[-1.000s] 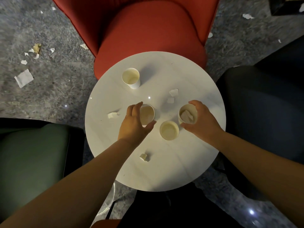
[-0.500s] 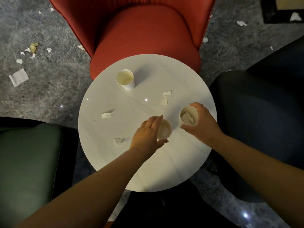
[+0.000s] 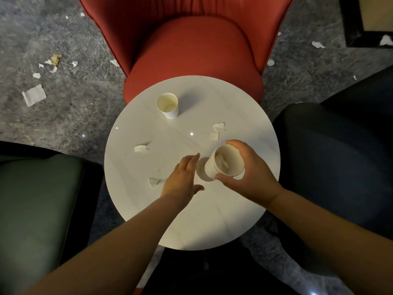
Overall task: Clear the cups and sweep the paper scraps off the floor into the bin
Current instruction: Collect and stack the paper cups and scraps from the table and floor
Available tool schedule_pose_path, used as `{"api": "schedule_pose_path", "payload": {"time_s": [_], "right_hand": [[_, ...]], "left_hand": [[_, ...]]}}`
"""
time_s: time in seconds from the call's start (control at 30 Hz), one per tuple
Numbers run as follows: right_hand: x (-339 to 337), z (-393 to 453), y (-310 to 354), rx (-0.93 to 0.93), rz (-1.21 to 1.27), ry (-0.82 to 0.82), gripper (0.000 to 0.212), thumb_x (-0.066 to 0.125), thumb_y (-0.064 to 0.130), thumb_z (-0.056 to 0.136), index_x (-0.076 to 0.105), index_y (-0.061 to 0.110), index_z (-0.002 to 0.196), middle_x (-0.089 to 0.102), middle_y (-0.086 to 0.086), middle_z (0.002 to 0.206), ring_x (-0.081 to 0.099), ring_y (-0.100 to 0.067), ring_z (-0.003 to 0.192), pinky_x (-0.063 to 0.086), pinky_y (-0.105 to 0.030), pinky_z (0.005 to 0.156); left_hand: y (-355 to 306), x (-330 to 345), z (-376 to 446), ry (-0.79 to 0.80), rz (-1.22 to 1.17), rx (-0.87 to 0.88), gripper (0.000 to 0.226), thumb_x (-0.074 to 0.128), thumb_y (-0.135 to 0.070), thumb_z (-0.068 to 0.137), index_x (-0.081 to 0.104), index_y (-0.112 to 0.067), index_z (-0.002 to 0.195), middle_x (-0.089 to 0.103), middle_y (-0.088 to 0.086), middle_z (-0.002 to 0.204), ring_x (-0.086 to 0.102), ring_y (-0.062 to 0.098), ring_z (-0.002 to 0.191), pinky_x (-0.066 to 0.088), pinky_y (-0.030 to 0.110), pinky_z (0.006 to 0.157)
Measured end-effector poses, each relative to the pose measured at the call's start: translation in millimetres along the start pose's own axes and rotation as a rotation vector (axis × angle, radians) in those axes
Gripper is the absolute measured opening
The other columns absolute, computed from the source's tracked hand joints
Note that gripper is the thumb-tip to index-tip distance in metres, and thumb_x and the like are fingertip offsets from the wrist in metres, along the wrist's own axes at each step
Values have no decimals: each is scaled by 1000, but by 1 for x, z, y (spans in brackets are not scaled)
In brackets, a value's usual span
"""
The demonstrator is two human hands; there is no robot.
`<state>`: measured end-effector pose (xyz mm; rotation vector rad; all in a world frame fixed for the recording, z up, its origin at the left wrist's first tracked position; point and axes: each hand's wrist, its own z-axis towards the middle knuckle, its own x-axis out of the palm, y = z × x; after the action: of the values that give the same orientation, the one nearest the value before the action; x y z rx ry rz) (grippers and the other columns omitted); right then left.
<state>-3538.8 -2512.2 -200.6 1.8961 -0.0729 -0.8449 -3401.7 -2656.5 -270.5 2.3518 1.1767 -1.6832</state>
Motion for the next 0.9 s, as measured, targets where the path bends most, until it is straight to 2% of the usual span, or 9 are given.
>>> {"api": "schedule_pose_path", "payload": {"time_s": [0.07,0.13,0.2,0.27,0.33,0.5,0.67,0.8,0.9], "right_hand": [[7,4,-1,-11,-14,47,66,77,43,73,39,39,126,48,21,123,47,4,108,36,-1,83],[13,9,-2,-25,-45,94,67,79,41,71,40,38,125,48,19,122,45,3,108,38,-5,85],[22,17,-7,-29,-101,149,73,80,46,68,41,35,129,49,16,127,48,-1,112,43,-16,91],[31,25,-12,-38,-152,195,71,80,48,66,44,34,125,53,15,122,52,-5,109,49,-26,90],[40,32,-16,-29,-174,214,71,82,45,66,46,31,125,54,13,121,52,-6,107,48,-25,88],[62,36,-30,56,-176,227,85,83,35,69,36,31,139,43,9,137,44,-10,123,39,-22,98],[76,35,-28,95,-151,188,84,81,31,72,35,26,141,42,6,139,42,-9,124,32,-16,92],[82,38,-24,124,-148,172,84,81,33,72,34,26,142,42,5,139,43,-11,123,34,-19,92],[85,43,-20,135,-164,166,84,81,35,72,34,25,141,44,4,137,45,-13,121,36,-20,91]], "left_hand": [[13,-3,-9,-46,-4,-65,86,71,-24,89,17,-23,155,27,0,154,35,21,139,41,34,110],[30,-6,-17,-148,-59,-173,74,66,-16,92,25,-21,154,32,2,152,38,22,137,40,34,111],[49,-10,-22,-249,-130,-303,64,65,-10,93,35,-19,149,38,4,147,43,23,131,39,32,109],[68,-13,-24,-282,-179,-397,56,65,-7,92,45,-16,143,42,6,142,46,24,126,38,30,107],[87,-12,-21,-263,-181,-439,49,67,-7,90,52,-14,137,44,8,138,48,27,123,39,31,105],[114,-4,-10,-154,-174,-460,42,68,-14,91,57,-15,131,46,6,134,50,25,119,43,34,104],[126,8,0,-62,-293,-467,29,68,-4,87,63,-14,114,51,6,118,62,28,97,54,40,90],[127,7,3,-44,-331,-489,25,62,-1,88,63,-17,108,57,5,106,60,24,88,54,31,80],[113,-9,4,-96,-494,-508,24,63,-1,89,62,-22,102,62,0,95,61,11,77,47,9,60]]}}
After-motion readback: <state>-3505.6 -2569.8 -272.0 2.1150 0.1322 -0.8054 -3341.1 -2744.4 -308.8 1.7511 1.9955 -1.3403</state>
